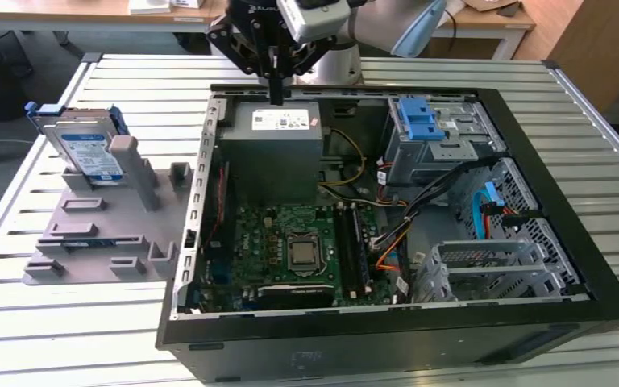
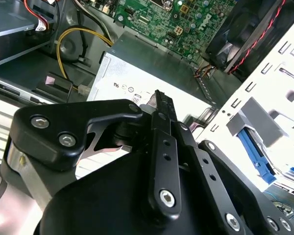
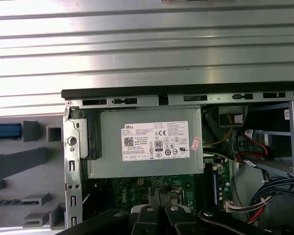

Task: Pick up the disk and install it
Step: 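Reach for the disk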

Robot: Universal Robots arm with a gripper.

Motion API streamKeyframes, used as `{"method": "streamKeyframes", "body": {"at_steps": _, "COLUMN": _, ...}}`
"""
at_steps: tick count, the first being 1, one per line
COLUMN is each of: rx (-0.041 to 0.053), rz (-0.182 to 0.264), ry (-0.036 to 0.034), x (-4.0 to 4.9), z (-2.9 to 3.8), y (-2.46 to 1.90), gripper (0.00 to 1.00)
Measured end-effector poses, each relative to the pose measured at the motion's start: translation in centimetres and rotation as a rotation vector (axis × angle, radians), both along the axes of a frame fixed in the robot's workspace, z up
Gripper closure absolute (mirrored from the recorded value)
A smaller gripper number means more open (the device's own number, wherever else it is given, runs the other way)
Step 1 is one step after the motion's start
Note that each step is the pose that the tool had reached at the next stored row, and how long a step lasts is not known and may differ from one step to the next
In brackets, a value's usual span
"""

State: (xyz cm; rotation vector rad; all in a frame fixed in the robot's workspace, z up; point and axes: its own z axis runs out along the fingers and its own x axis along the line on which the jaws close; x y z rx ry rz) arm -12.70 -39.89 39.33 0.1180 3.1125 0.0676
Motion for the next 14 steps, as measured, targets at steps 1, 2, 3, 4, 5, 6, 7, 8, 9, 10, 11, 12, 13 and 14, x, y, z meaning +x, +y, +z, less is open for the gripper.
{"method": "streamKeyframes", "body": {"at_steps": 1, "rx": 0.0001, "rz": 0.000, "ry": -0.0001, "x": -0.02, "z": 0.00, "y": 0.00, "gripper": 0.89}}
{"method": "streamKeyframes", "body": {"at_steps": 2, "rx": 0.0000, "rz": 0.000, "ry": 0.0000, "x": -0.05, "z": 0.00, "y": 0.00, "gripper": 0.89}}
{"method": "streamKeyframes", "body": {"at_steps": 3, "rx": 0.0000, "rz": 0.000, "ry": 0.0000, "x": -0.10, "z": 0.00, "y": 0.00, "gripper": 0.89}}
{"method": "streamKeyframes", "body": {"at_steps": 4, "rx": 0.0001, "rz": 0.000, "ry": -0.0001, "x": -0.16, "z": 0.00, "y": 0.00, "gripper": 0.89}}
{"method": "streamKeyframes", "body": {"at_steps": 5, "rx": 0.0000, "rz": 0.000, "ry": 0.0000, "x": -0.21, "z": 0.00, "y": 0.00, "gripper": 0.89}}
{"method": "streamKeyframes", "body": {"at_steps": 6, "rx": 0.0000, "rz": 0.000, "ry": 0.0000, "x": -0.22, "z": 0.00, "y": 0.00, "gripper": 0.89}}
{"method": "streamKeyframes", "body": {"at_steps": 7, "rx": 0.0000, "rz": 0.000, "ry": 0.0000, "x": -0.22, "z": 0.00, "y": 0.00, "gripper": 0.89}}
{"method": "streamKeyframes", "body": {"at_steps": 8, "rx": 0.0000, "rz": 0.000, "ry": 0.0000, "x": -0.24, "z": 0.00, "y": 0.00, "gripper": 0.89}}
{"method": "streamKeyframes", "body": {"at_steps": 9, "rx": 0.0000, "rz": 0.000, "ry": 0.0000, "x": -0.26, "z": 0.00, "y": 0.00, "gripper": 0.89}}
{"method": "streamKeyframes", "body": {"at_steps": 10, "rx": 0.0000, "rz": 0.000, "ry": 0.0000, "x": -0.28, "z": 0.00, "y": 0.00, "gripper": 0.89}}
{"method": "streamKeyframes", "body": {"at_steps": 11, "rx": 0.0000, "rz": 0.000, "ry": 0.0000, "x": -0.30, "z": 0.00, "y": 0.00, "gripper": 0.89}}
{"method": "streamKeyframes", "body": {"at_steps": 12, "rx": 0.0000, "rz": 0.000, "ry": 0.0000, "x": -0.32, "z": 0.00, "y": 0.00, "gripper": 0.89}}
{"method": "streamKeyframes", "body": {"at_steps": 13, "rx": 0.0000, "rz": 0.000, "ry": 0.0000, "x": -0.35, "z": 0.00, "y": 0.00, "gripper": 0.89}}
{"method": "streamKeyframes", "body": {"at_steps": 14, "rx": 0.0001, "rz": 0.000, "ry": -0.0001, "x": -0.39, "z": 0.00, "y": 0.00, "gripper": 0.89}}
